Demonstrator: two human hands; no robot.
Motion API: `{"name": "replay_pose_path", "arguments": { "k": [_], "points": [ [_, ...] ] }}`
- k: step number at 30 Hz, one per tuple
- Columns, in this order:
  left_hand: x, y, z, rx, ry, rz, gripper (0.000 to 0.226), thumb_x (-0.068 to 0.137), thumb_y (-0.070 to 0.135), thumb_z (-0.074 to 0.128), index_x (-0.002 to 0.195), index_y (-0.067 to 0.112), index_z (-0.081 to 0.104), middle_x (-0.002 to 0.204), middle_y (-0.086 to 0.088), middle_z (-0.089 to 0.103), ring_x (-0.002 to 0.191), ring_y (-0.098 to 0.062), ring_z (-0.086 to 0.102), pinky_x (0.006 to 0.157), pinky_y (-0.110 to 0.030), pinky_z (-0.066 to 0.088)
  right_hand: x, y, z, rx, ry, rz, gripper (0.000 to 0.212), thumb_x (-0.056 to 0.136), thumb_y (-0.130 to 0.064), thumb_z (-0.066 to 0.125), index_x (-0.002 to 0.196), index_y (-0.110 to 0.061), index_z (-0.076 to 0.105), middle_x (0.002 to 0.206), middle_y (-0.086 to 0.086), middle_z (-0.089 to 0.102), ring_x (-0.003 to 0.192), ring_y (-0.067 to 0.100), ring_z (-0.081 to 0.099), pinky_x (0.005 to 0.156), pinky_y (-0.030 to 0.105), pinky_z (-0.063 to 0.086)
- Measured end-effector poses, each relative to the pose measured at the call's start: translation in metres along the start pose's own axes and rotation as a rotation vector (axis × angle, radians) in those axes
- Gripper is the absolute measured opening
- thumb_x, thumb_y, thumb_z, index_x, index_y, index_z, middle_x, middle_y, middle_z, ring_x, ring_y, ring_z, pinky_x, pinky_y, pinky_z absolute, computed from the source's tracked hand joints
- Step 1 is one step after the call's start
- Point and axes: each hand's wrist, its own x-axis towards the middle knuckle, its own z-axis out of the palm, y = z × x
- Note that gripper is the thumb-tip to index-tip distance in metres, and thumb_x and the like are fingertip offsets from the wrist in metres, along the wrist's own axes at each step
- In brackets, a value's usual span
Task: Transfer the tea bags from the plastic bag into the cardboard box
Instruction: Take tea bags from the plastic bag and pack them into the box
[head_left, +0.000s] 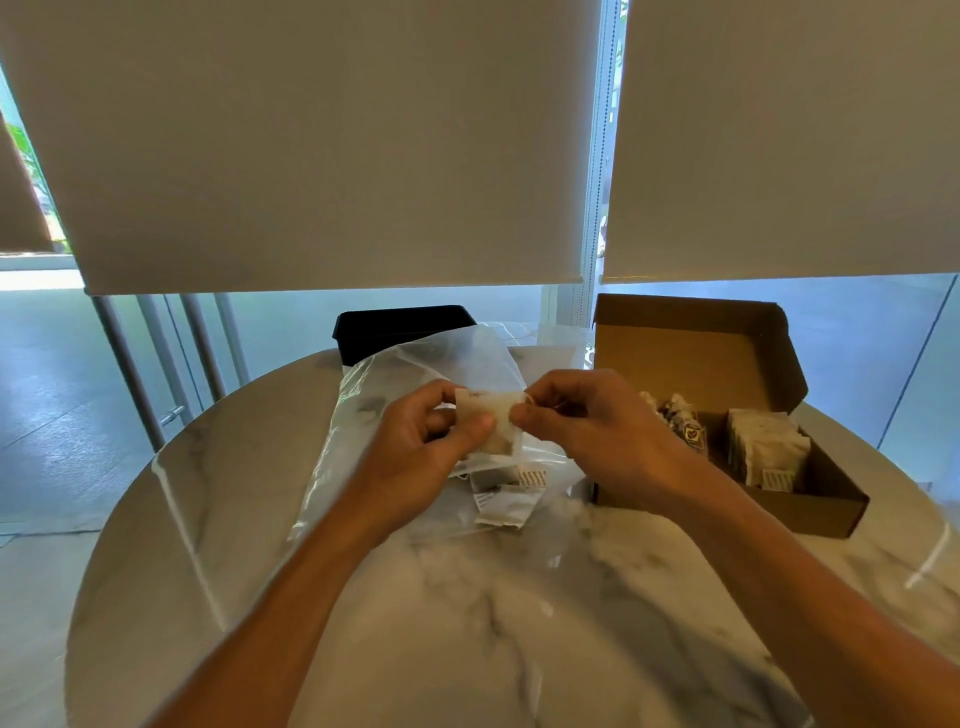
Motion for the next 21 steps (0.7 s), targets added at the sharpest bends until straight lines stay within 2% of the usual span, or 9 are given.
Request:
{"name": "replay_pose_path", "arguments": {
  "k": [3,7,11,15,19,21],
  "points": [
    [0.001,0.001,-0.002,0.039,0.026,0.034,0.008,0.089,0.008,0.060,0.085,0.007,0.067,0.060,0.013,0.065,0.056,0.004,0.058,0.055,-0.008,0.043,0.001,-0.002,-0.005,0.000,-0.030,0.005,0.012,0.087,-0.034,0.063,0.088,-0.024,0.070,0.078,-0.013,0.066,0.070,-0.004,0.059,0.062,0.016,0.043],
    [0.003,0.002,-0.006,-0.007,0.115,-0.013,0.009,0.086,0.014,0.063,0.084,0.015,0.072,0.075,0.009,0.072,0.071,-0.002,0.067,0.065,-0.014,0.051,0.000,-0.005,-0.005,0.060,-0.062,-0.022,0.012,0.087,-0.034,0.063,0.087,-0.024,0.070,0.072,-0.012,0.066,0.064,-0.004,0.058,0.059,0.013,0.043],
    [0.006,-0.002,-0.015,0.068,0.208,-0.075,0.007,0.080,0.029,0.069,0.084,0.027,0.074,0.087,0.014,0.073,0.082,0.003,0.066,0.079,-0.024,0.053,-0.003,-0.005,-0.010,0.070,-0.141,-0.032,0.011,0.086,-0.033,0.062,0.082,-0.026,0.069,0.067,-0.014,0.067,0.062,-0.004,0.058,0.057,0.011,0.044],
    [0.005,0.004,-0.016,0.024,0.224,-0.089,0.007,0.081,0.029,0.068,0.078,0.027,0.074,0.069,0.015,0.069,0.068,0.001,0.060,0.074,-0.027,0.049,-0.006,-0.003,-0.010,0.105,-0.190,-0.008,0.008,0.084,-0.032,0.065,0.088,-0.025,0.067,0.073,-0.009,0.067,0.067,0.002,0.060,0.062,0.020,0.046],
    [0.002,0.011,-0.014,-0.035,0.184,-0.044,0.020,0.069,0.043,0.064,0.073,0.027,0.074,0.060,0.013,0.062,0.065,-0.008,0.052,0.073,-0.033,0.047,-0.007,-0.005,0.007,0.003,-0.232,0.040,0.038,0.079,-0.039,0.070,0.114,-0.034,0.055,0.068,-0.010,0.062,0.064,0.007,0.058,0.062,0.024,0.047],
    [0.001,0.014,-0.014,-0.064,0.205,-0.018,0.020,0.066,0.045,0.062,0.068,0.029,0.074,0.057,0.011,0.059,0.064,-0.014,0.050,0.073,-0.035,0.047,-0.010,-0.007,0.014,-0.087,-0.259,-0.008,0.023,0.084,-0.040,0.066,0.106,-0.035,0.062,0.064,-0.009,0.059,0.057,0.008,0.052,0.058,0.024,0.046]
  ]
}}
